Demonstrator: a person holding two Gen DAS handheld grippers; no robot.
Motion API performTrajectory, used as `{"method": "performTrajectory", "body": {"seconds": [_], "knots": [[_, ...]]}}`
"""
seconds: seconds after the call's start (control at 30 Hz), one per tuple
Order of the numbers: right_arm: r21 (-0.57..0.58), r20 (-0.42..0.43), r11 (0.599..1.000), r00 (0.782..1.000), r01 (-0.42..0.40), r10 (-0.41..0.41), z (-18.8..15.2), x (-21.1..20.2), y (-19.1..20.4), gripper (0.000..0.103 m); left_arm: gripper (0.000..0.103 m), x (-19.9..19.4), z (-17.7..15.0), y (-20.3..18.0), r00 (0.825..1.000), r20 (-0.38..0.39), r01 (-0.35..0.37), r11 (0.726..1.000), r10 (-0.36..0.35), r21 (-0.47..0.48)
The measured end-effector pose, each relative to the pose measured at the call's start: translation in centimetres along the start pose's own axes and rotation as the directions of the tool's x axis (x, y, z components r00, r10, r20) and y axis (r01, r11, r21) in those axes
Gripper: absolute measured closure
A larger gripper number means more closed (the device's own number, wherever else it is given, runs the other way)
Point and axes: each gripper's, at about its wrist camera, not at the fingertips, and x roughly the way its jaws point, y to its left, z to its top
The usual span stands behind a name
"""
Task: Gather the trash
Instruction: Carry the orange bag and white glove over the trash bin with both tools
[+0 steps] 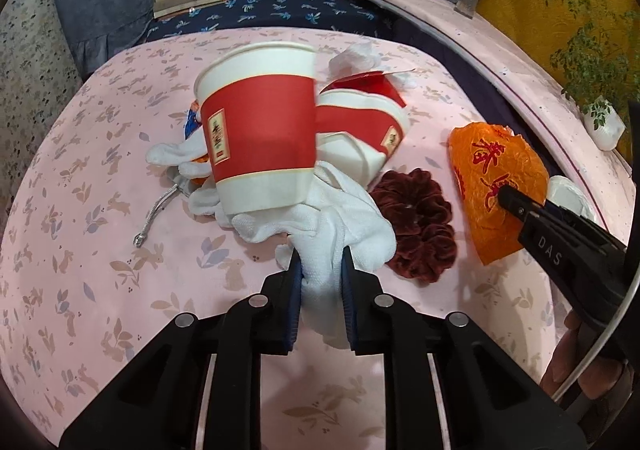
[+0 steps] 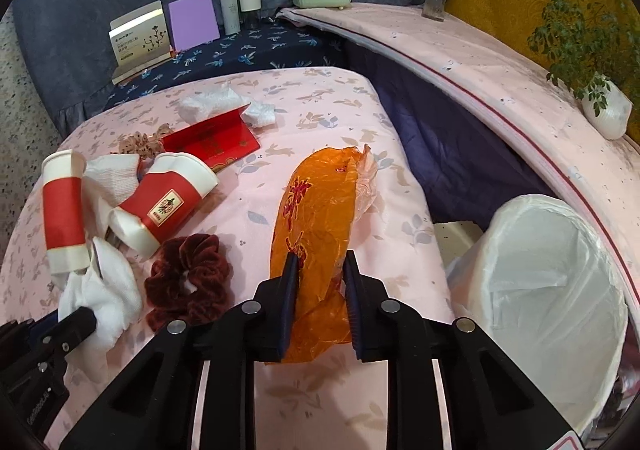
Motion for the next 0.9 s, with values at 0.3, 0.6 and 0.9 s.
{"method": "performTrajectory", "body": {"seconds": [0.3,0.6,0.9], "knots": [[0.027,0.068,1.000,0.998,0.005,-0.007,-1.8,-5.8,-2.7,0.083,0.086,-3.7,-0.4,-3.0,0.998,0.064,0.022,0.999,-0.025,0.049],[0.110,0.126,0.993,0.990,0.046,-0.060,-3.2,-9.9,-7.7,0.083,0.086,-6.6,-0.9,-8.4,0.990,0.111,0.074,0.988,-0.090,0.139],[0.209,0.127,0.972,0.983,0.105,-0.134,-5.2,-11.6,-13.6,0.083,0.086,-7.2,-1.2,-14.8,0.980,0.117,0.129,0.961,-0.161,0.243]]}}
